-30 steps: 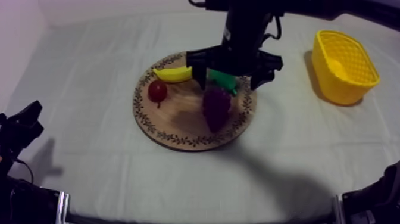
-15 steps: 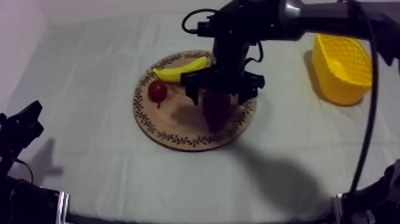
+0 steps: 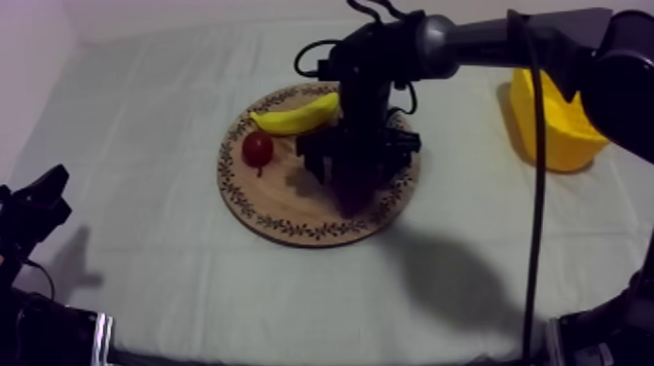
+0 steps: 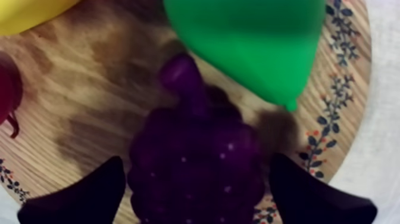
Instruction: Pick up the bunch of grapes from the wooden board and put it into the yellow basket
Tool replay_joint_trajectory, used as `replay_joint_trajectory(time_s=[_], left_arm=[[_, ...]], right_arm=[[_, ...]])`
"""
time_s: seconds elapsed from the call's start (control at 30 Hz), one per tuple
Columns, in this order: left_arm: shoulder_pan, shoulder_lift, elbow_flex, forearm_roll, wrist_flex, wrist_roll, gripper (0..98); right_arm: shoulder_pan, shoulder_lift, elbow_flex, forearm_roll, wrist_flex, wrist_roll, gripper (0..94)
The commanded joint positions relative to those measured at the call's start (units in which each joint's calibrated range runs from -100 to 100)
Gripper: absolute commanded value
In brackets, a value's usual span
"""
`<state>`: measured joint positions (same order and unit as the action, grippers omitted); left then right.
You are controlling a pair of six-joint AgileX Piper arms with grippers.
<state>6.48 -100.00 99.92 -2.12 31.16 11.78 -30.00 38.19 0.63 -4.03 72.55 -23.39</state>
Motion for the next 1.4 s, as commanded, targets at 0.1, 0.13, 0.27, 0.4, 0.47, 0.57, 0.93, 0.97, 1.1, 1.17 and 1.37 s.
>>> replay_joint_trajectory(time_s=[0.1,0.13,0.27,0.4,0.47,0.57,0.93,0.97,1.1,1.17,1.37], left_arm=[[0.00,0.00,-0.03,-0.01,-0.03,0.01,0.1],[0.00,0.00,-0.03,-0.01,-0.03,0.01,0.1],[0.00,0.00,-0.03,-0.01,-0.03,0.01,0.1],[0.00,0.00,-0.03,-0.01,-0.03,0.01,0.1],[0.00,0.00,-0.03,-0.01,-0.03,0.01,0.1],[0.00,0.00,-0.03,-0.01,-0.03,0.01,0.1],[0.00,0.00,-0.03,-0.01,-0.03,0.00,0.1],[0.00,0.00,-0.03,-0.01,-0.03,-0.01,0.1],[0.00,0.00,-0.03,-0.01,-0.03,-0.03,0.1],[0.00,0.00,-0.03,-0.01,-0.03,-0.03,0.1],[0.00,0.00,-0.03,-0.01,-0.03,-0.04,0.1]], right_arm=[[-0.25,-0.38,0.00,0.23,-1.46,0.41,49.4],[-0.25,-0.57,0.13,0.16,-1.83,0.57,45.7],[-0.12,-1.73,0.85,-0.09,-3.10,1.06,34.8],[0.03,-4.05,1.95,-0.10,-3.54,1.24,32.1],[0.15,-6.01,2.72,0.02,-3.47,1.36,31.6],[0.46,-10.09,4.05,0.42,-2.86,1.58,31.4],[4.32,-28.70,9.10,4.32,1.60,3.69,31.7],[4.93,-30.18,9.47,4.59,2.02,4.10,31.8],[7.66,-35.34,10.59,5.55,3.62,6.29,32.2],[9.33,-37.45,11.41,5.94,4.07,7.58,32.6],[15.41,-41.54,13.32,7.01,3.65,11.23,32.5]])
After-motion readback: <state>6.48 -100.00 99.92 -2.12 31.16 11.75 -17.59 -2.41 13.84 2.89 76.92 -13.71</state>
